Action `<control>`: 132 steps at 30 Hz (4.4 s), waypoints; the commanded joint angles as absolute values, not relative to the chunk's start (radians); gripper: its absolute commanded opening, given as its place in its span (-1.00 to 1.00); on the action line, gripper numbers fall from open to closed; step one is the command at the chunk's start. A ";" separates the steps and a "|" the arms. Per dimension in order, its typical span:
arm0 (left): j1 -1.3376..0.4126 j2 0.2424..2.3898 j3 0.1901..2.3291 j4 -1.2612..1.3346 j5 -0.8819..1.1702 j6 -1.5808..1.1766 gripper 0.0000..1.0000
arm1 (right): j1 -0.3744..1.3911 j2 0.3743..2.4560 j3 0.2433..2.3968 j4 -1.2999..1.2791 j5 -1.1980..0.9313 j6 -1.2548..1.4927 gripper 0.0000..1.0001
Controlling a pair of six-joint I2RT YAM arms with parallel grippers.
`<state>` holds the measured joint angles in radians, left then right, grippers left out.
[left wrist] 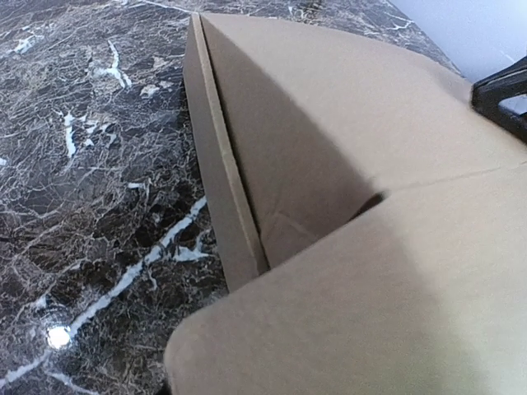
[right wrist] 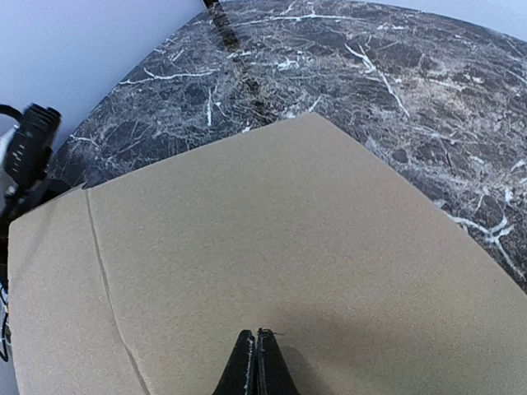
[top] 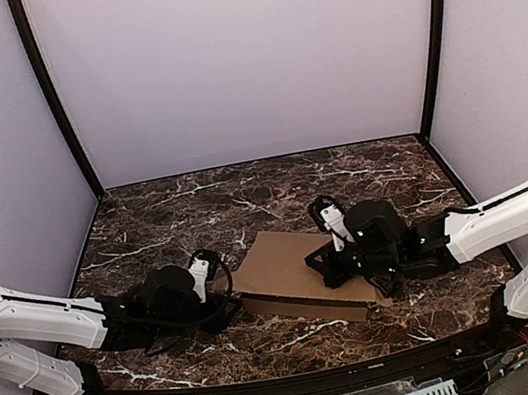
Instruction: Fold the paper box
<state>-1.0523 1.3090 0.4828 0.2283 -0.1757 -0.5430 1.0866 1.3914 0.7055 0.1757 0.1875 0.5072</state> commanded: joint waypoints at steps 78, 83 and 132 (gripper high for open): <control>-0.672 1.699 0.835 0.176 0.483 -0.441 -0.07 | 0.933 1.158 0.400 0.047 0.066 0.863 -0.14; -0.657 1.681 0.801 0.184 0.481 -0.459 -0.26 | 0.895 1.246 0.446 0.104 0.027 0.811 -0.23; -0.532 1.330 0.740 -0.036 0.283 -0.447 0.78 | 0.609 1.407 0.880 -0.039 -0.142 0.083 0.97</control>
